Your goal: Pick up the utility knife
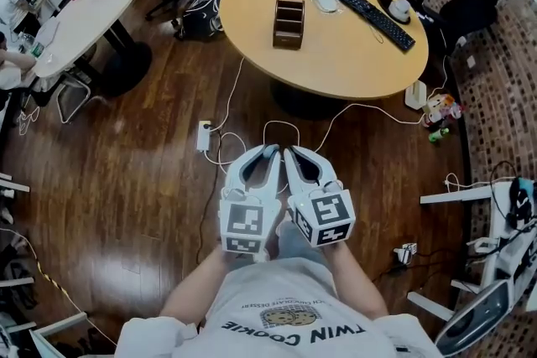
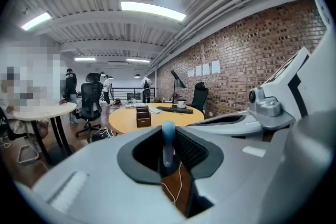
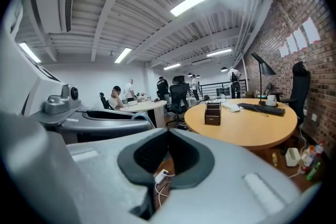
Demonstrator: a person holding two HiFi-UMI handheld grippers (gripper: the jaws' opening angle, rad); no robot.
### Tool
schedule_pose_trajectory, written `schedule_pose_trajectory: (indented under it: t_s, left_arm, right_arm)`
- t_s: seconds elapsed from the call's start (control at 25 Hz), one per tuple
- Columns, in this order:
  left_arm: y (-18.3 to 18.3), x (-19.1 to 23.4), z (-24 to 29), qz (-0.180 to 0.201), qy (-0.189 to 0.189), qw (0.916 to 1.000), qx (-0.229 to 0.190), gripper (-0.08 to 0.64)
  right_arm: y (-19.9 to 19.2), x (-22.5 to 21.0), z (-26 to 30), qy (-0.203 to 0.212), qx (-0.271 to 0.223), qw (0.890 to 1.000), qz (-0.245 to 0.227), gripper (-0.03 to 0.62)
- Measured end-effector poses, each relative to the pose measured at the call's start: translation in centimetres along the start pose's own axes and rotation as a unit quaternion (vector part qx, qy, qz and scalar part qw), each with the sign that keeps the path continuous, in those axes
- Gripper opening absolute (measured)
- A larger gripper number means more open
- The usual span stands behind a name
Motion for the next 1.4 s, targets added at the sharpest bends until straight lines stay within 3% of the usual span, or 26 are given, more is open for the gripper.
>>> schedule_pose_trajectory:
  t_s: [0.32, 0.64, 0.92, 1.4]
  left_arm:
    - [-2.3, -0.5, -8.7, -0.008, -0.021, 0.9997, -0.011, 0.071]
    - [-2.9, -1.2, -13.7, -0.015, -0.024, 0.9993, -0.026, 0.071]
    - [-3.1, -2.6, -15.9, -0.017, -0.010, 0.9992, -0.034, 0.071]
    - [-4.0, -9.3, -17.9, -0.003, -0.005, 0.9997, -0.025, 0.072]
  right_arm:
    - [-0.8, 7.6, -5.2, -0.016, -0.002, 1.000, -0.006, 0.002]
    - [-0.6, 11.9, -8.8, -0.021, 0.002, 1.000, -0.023, 0.001]
    - [-0.6, 13.0, -11.1, -0.022, -0.006, 0.999, -0.028, 0.002]
    - [-2.7, 11.8, -17.7, -0.031, -0.004, 0.999, -0.021, 0.000]
Point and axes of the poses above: the fingertips, and each gripper's own axes: z forward along the fingers, x to its left, y out of its top, the point moved 10 cm from there along -z, backward along the fingers, and after that the axes turned 7 degrees about -z, right-handed, at the moved point
